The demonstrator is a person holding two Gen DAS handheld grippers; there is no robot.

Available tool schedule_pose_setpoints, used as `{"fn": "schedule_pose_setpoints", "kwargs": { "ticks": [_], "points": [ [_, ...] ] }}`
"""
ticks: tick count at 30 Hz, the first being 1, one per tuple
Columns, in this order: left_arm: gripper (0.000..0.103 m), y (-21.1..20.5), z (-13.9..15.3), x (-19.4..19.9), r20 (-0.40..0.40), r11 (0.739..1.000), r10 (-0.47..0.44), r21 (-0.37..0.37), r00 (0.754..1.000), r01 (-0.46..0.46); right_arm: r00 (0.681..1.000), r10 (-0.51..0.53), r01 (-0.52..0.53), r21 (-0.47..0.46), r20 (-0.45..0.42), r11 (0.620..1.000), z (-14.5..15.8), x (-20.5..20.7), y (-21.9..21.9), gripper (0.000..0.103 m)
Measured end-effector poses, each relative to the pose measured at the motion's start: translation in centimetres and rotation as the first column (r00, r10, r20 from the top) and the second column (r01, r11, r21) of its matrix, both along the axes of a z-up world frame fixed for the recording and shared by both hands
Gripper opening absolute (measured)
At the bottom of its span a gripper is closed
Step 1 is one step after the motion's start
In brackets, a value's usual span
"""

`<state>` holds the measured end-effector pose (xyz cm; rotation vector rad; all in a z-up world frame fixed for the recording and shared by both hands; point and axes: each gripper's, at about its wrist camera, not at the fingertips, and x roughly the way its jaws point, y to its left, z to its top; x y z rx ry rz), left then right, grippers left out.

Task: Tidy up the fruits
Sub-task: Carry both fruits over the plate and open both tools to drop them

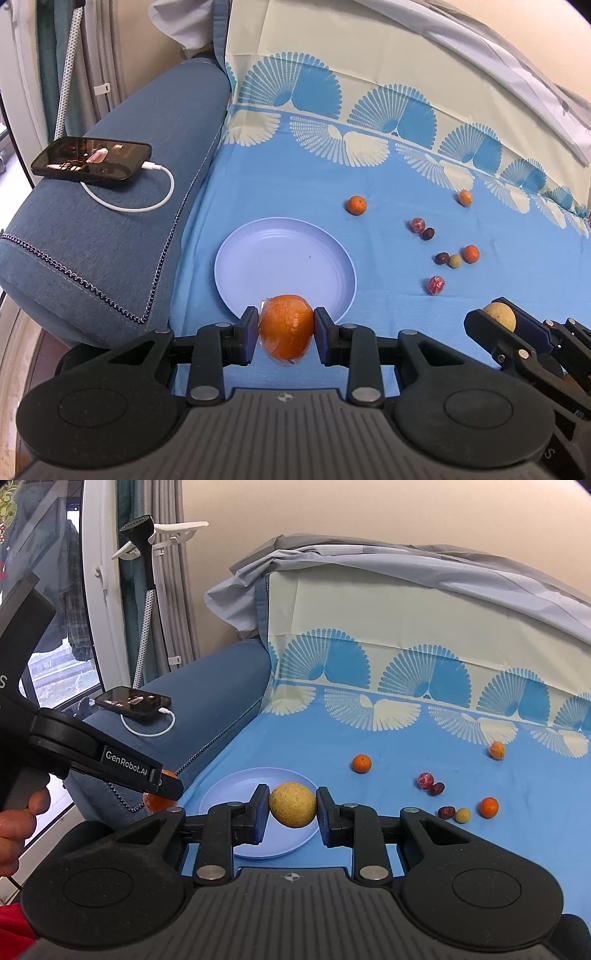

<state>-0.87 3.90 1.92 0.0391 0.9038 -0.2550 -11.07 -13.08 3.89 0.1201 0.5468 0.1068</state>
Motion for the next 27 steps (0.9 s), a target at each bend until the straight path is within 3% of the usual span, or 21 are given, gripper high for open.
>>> {"fn": "schedule_pose_setpoints", "kwargs": {
  "ticks": [10,15,27],
  "points": [
    [0.035,-0.2,-0.2,0.6,-0.006,1.0,0.014,0.0,1.0,-0.014,1.0,-0.003,0.003,0.015,-0.021,1.0,-0.5,0.6,-0.4,0.029],
    [0.035,0.1,-0.2,1.7,-0.011,1.0,0.025,-0.006,1.0,-0.025,1.0,0.006,-0.006,-0.02,-0.024,1.0,-0.8,1.6,-0.1,0.029],
    [0.035,0.0,-2.5,6.9,-0.057,1.0,0.025,0.001,0.998,-0.025,0.99,0.022,-0.026,-0.026,-0.14,0.999,-4.0,7.3,1.2,0.029]
  ]
}}
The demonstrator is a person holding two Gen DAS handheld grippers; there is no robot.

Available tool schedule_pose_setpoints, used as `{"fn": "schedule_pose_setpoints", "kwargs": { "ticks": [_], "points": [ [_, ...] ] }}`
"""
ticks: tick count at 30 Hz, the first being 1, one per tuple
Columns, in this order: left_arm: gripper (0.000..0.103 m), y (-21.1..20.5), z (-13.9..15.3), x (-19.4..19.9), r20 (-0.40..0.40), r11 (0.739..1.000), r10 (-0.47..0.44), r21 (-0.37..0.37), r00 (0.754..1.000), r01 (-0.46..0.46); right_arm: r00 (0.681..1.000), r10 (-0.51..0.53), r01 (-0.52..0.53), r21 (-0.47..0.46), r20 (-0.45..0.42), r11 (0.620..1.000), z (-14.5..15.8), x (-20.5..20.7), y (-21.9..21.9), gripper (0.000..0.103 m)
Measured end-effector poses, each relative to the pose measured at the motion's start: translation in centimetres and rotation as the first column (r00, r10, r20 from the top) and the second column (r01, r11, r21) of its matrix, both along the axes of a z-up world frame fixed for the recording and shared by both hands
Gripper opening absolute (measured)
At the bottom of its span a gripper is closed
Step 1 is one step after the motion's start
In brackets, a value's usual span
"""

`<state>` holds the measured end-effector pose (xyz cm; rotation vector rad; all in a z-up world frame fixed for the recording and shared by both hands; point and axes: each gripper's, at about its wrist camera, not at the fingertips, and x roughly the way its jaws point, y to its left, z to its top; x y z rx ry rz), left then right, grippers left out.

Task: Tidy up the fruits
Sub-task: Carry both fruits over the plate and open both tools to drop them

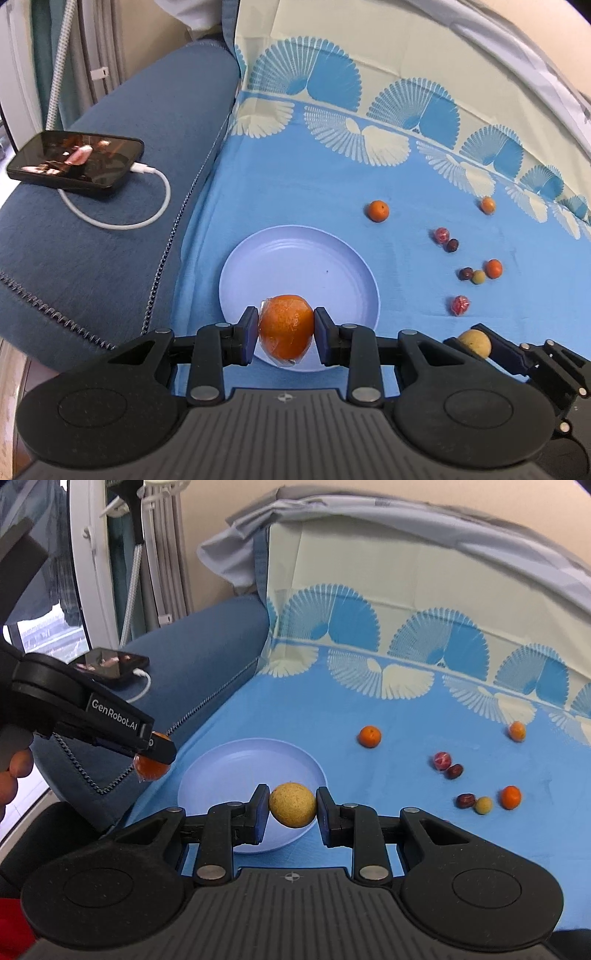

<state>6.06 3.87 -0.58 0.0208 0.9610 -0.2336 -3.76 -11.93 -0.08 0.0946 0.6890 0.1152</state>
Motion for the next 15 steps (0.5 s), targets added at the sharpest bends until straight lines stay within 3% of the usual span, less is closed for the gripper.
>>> {"fn": "schedule_pose_setpoints", "kwargs": {
  "ticks": [15],
  "points": [
    [0.035,-1.7,-5.6,7.8,-0.106,0.998,-0.023,0.059,0.994,0.029,0.989,0.041,-0.041,0.007,-0.142,0.999,-5.5,8.0,1.4,0.029]
  ]
}}
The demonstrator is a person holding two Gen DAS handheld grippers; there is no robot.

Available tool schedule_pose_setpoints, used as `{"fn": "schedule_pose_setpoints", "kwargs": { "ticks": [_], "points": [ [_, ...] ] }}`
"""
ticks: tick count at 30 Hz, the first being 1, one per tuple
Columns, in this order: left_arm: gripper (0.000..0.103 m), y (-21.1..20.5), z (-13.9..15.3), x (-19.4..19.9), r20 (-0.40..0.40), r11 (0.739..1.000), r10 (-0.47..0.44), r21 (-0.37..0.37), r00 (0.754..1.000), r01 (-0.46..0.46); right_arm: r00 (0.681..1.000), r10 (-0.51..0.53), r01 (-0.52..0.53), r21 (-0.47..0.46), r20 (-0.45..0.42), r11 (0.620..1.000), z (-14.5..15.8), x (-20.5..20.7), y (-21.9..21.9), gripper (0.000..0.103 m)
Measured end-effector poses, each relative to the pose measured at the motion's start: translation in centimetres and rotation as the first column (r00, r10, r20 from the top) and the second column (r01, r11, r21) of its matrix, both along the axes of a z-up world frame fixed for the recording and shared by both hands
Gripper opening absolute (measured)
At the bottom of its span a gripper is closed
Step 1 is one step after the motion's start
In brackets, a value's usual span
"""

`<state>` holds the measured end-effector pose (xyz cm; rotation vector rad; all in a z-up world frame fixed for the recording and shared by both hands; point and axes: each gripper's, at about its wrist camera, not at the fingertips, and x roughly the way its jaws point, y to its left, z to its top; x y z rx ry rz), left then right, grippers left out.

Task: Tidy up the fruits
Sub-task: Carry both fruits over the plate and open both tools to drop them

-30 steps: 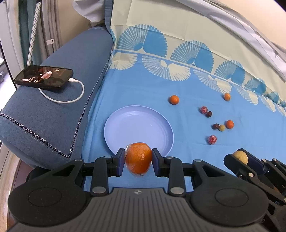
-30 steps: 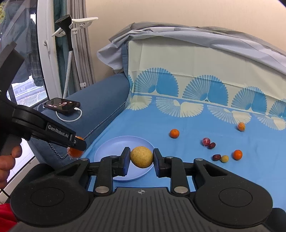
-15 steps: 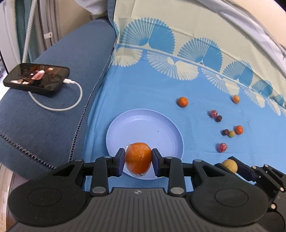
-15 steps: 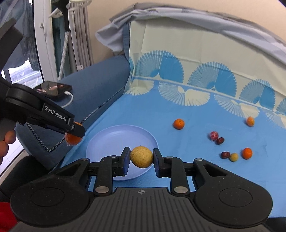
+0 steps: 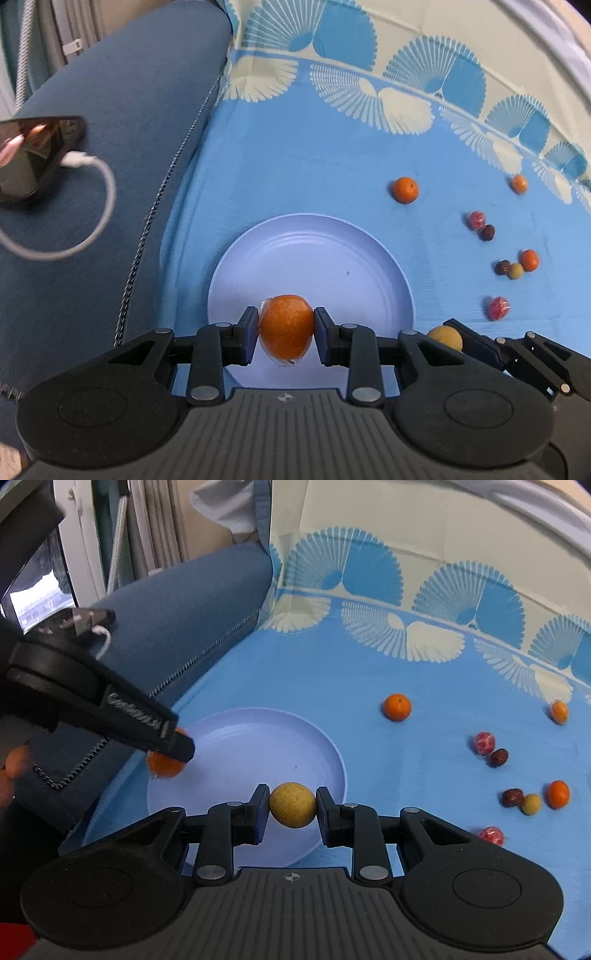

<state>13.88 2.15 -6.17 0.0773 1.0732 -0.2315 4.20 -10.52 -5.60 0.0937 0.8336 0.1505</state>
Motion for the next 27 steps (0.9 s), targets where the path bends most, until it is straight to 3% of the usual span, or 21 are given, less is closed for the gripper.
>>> {"fn": "schedule_pose_setpoints", "kwargs": {
  "ticks": [12,16,17,19,20,21,23,27],
  "points": [
    [0.035,-1.3,-3.8,4.3,-0.044,0.998,-0.032,0.057,0.998,0.035,0.999,0.008,-0.009,-0.011,-0.053,1.0,-3.4,3.5,0.2,0.029],
    [0.036,-2.1,-4.3,4.8,-0.009,0.992,-0.073,0.103,0.997,0.074,0.999,0.019,-0.021,-0.03,-0.05,0.999,-3.9,4.7,0.5,0.029],
    [0.041,-2.2,-4.3,4.9,-0.004,0.991,-0.083,0.109,0.997,0.083,0.998,0.029,-0.031,-0.037,-0.051,0.999,-3.9,4.9,0.6,0.032],
    [0.072,-2.4,-3.7,4.9,0.01,0.991,-0.1,0.09,0.995,0.098,0.998,0.03,-0.033,-0.056,-0.049,0.998,-3.6,5.1,0.7,0.058],
    [0.098,-2.4,-3.1,4.7,0.028,0.991,-0.112,0.079,0.993,0.11,0.999,0.023,-0.025,-0.062,-0.038,0.998,-3.3,4.9,0.6,0.078],
    [0.103,-2.3,-2.4,4.4,0.058,0.991,-0.119,0.074,0.991,0.115,1.0,0.016,-0.018,-0.065,-0.017,0.998,-2.7,4.4,0.5,0.087],
    [0.103,-1.9,-1.1,3.4,0.118,0.989,-0.133,0.076,0.984,0.125,1.0,0.025,-0.025,-0.061,0.008,0.998,-1.4,3.3,0.3,0.091],
    [0.103,-1.0,0.5,0.7,0.121,0.988,-0.119,0.108,0.985,0.106,0.999,0.032,-0.032,-0.005,0.0,0.999,1.0,-0.1,-0.3,0.099]
  ]
}}
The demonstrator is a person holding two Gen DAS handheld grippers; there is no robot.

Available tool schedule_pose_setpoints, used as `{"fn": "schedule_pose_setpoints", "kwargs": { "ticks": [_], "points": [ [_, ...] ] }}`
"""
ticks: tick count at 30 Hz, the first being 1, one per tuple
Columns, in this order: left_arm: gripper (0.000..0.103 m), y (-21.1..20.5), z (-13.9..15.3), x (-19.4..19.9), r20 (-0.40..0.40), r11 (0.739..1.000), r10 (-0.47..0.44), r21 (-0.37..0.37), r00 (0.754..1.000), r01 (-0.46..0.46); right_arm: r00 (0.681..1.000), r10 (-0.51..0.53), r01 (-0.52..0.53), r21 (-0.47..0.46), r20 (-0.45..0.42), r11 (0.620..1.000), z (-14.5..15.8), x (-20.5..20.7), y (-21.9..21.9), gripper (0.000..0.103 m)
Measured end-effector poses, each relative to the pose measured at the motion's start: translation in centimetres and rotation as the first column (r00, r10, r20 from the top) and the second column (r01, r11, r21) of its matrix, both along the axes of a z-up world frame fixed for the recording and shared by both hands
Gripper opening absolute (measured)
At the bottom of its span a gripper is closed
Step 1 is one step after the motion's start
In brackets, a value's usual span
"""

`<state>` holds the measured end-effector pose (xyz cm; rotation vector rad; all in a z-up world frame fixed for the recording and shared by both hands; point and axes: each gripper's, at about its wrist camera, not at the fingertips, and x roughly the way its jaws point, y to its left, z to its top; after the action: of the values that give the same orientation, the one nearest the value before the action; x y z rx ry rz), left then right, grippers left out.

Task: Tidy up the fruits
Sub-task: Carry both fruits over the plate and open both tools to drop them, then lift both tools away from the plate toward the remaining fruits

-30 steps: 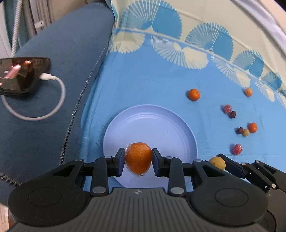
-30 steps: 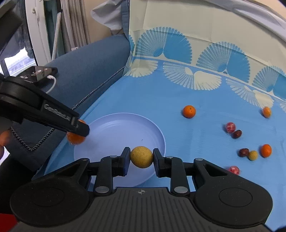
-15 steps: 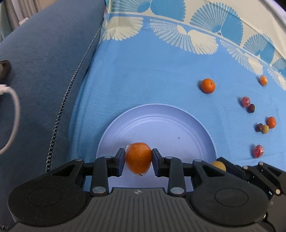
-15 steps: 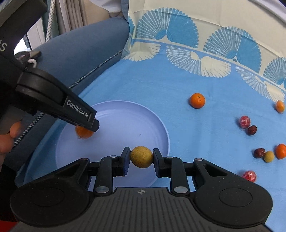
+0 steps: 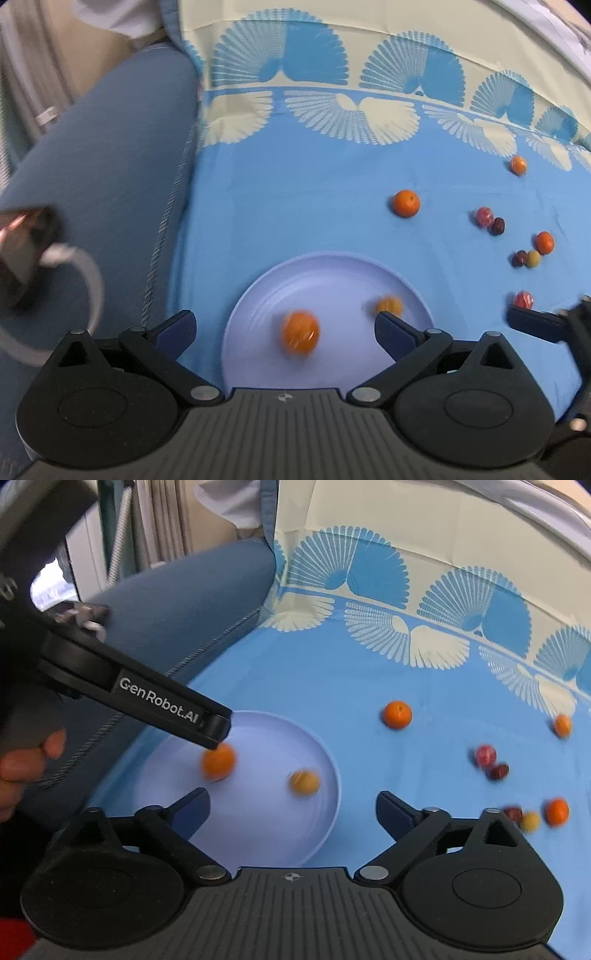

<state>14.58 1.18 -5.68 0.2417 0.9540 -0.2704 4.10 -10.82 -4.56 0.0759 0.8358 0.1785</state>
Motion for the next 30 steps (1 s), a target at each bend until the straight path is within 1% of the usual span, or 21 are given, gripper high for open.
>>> {"fn": "schedule_pose_setpoints", "kwargs": {
  "ticks": [3,5,6,8,9,12,16,24,30],
  "points": [
    [0.103,1.2,0.6,-2.6,-0.011,0.999,0.043,0.003,0.999,-0.043,1.0,0.011,-0.011,0.023,-0.009,1.0,1.3,-3.0,-0.1,0.102],
    [0.103,1.8,1.0,-4.5,-0.016,0.998,0.061,0.008,0.998,-0.06,1.0,0.012,-0.011,0.025,-0.012,1.0,2.0,-5.1,0.0,0.102],
    [0.103,2.1,1.2,-5.4,-0.02,0.998,0.061,0.008,0.998,-0.061,1.0,0.016,-0.016,0.024,-0.007,1.0,2.3,-5.9,0.1,0.102],
    [0.103,2.3,1.7,-7.1,-0.025,0.999,0.032,0.006,0.999,-0.032,1.0,0.024,-0.024,0.008,0.014,1.0,3.0,-7.0,0.0,0.102],
    [0.103,2.2,2.0,-7.8,-0.02,1.0,0.024,0.01,1.0,-0.024,0.999,0.012,-0.011,-0.006,0.03,1.0,3.5,-7.4,-0.1,0.102],
    [0.103,2.1,3.3,-10.2,0.022,1.0,0.01,0.003,1.0,-0.01,0.997,-0.024,0.025,-0.009,0.071,1.0,4.8,-8.7,-0.4,0.102],
    [0.103,2.0,5.3,-12.4,0.078,1.0,0.012,-0.016,0.997,-0.01,0.989,-0.032,0.036,-0.027,0.141,0.999,6.3,-10.9,-0.6,0.102],
    [0.103,2.0,7.8,-15.6,0.139,0.999,0.03,-0.019,0.99,-0.027,0.972,-0.041,0.055,-0.053,0.232,0.997,8.7,-14.3,-0.7,0.102],
    [0.103,2.2,8.6,-17.2,0.157,0.999,0.035,-0.03,0.987,-0.03,0.96,-0.039,0.062,-0.073,0.276,0.995,9.7,-15.6,-0.5,0.102]
  ]
}}
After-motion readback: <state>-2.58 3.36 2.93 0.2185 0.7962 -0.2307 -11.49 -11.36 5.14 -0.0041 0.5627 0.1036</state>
